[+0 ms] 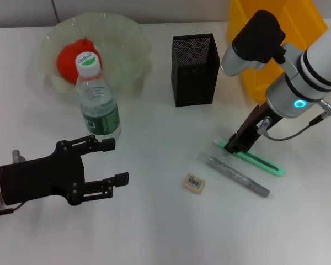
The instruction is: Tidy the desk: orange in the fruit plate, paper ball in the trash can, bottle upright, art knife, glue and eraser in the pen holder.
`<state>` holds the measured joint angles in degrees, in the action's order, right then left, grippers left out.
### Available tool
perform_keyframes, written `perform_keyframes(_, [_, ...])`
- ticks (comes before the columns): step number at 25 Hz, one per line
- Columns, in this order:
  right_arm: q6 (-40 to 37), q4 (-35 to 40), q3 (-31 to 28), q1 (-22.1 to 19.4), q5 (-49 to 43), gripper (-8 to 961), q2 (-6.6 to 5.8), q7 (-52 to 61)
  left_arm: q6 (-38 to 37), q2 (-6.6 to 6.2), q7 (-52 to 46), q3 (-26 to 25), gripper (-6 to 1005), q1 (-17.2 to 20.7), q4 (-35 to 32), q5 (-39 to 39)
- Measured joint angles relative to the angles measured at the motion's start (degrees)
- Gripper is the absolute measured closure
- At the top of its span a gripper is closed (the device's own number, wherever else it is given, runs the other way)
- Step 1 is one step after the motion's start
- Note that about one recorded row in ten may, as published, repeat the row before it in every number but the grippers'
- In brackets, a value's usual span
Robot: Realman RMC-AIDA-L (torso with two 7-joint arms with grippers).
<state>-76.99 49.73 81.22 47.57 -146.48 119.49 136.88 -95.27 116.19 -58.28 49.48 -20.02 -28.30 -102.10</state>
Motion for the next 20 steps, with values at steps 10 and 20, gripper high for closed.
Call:
perform_keyframes(10, [-0.6, 1.4, 0.0, -0.2, -0.1, 791, -0.12, 0.1, 0.0, 0.00, 0.1, 0.0, 214, 0.2, 0.0, 0.2])
perform_keyframes(20, [-6.6, 14.3, -3.6, -4.3, 0.4, 790, -0.22, 0.3, -0.1, -0.05, 0.1, -0.1, 214, 0.1, -0.3, 0.2])
